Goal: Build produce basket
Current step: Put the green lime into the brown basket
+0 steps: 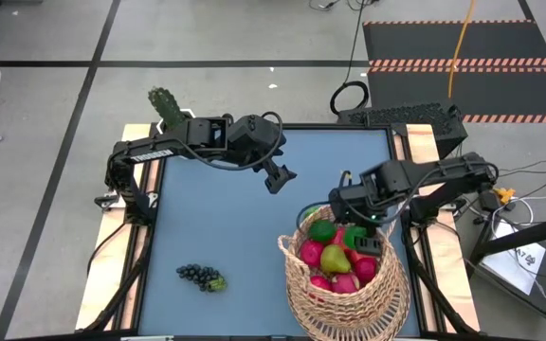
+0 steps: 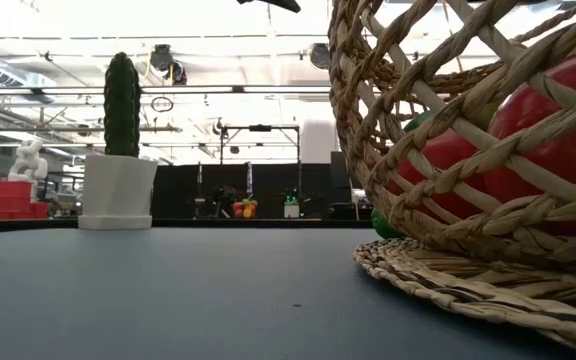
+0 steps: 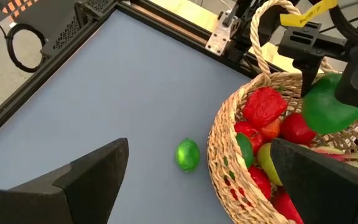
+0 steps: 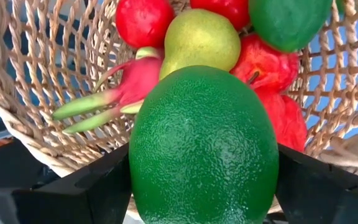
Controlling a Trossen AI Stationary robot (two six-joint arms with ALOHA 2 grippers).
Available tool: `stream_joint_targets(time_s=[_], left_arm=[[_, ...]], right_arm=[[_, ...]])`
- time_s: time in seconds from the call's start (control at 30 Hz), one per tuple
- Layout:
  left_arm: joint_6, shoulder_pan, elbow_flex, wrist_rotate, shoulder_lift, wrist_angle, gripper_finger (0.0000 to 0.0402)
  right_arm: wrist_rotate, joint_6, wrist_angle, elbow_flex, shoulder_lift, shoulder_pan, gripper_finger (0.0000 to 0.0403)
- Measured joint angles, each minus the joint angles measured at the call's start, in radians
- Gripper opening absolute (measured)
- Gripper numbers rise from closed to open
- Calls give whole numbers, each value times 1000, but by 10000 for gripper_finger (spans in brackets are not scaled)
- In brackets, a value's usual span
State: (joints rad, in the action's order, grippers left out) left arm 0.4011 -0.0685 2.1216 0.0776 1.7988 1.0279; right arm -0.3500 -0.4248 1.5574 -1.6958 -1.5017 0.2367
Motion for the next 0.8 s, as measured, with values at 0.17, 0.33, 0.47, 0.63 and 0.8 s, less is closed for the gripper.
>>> stream_joint_targets(time_s=[0.17,0.33,0.47,0.63,0.8], left_arm=[[0,0,0,0,0,0,390],[0,0,0,0,0,0,390],[0,0,0,11,0,15,390],[0,-3,0,33,0,57,390],[-6,-17,0,48,0,63,390]], right_arm=[[1,0,14,0,0,19,328],[7,-1,14,0,0,29,354],[33,-10,14,0,0,29,387],[32,-3,14,1,8,26,392],[29,-35,-10,1,49,21,390]])
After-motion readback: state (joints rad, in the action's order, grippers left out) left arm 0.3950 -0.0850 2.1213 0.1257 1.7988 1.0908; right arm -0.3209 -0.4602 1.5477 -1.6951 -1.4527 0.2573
